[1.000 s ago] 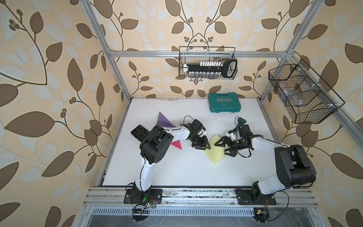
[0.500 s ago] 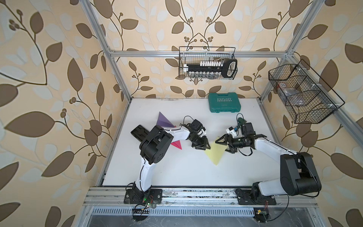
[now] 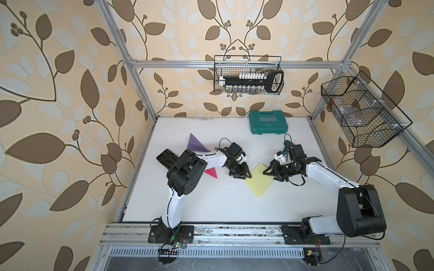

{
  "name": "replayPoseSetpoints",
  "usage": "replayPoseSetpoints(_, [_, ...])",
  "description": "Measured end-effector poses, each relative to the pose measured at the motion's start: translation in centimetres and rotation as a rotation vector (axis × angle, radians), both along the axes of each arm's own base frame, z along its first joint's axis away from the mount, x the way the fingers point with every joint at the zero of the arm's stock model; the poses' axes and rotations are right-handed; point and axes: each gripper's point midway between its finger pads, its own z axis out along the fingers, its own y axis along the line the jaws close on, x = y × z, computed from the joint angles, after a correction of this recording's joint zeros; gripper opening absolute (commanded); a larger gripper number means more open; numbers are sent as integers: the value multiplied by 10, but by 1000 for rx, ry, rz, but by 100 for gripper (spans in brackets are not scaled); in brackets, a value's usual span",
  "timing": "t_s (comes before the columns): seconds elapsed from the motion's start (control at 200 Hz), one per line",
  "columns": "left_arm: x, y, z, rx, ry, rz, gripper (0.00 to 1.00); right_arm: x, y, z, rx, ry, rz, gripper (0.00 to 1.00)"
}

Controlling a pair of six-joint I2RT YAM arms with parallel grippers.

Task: Fold the square paper diagonally
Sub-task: Fold the paper at the center of the board.

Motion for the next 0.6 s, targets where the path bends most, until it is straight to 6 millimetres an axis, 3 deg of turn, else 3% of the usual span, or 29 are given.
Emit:
replayPoseSetpoints(0.29, [-2, 2, -1, 5, 2, 0, 41, -5, -10, -1, -161, 1, 33, 18])
replayPoseSetpoints(0.46, [-2, 2, -1, 5, 1, 0, 41, -7, -11, 1, -250, -19, 72, 0])
replayPoseSetpoints(0.6, [-2, 2, -1, 5, 2, 0, 41, -11, -2, 5, -332, -46, 129, 0])
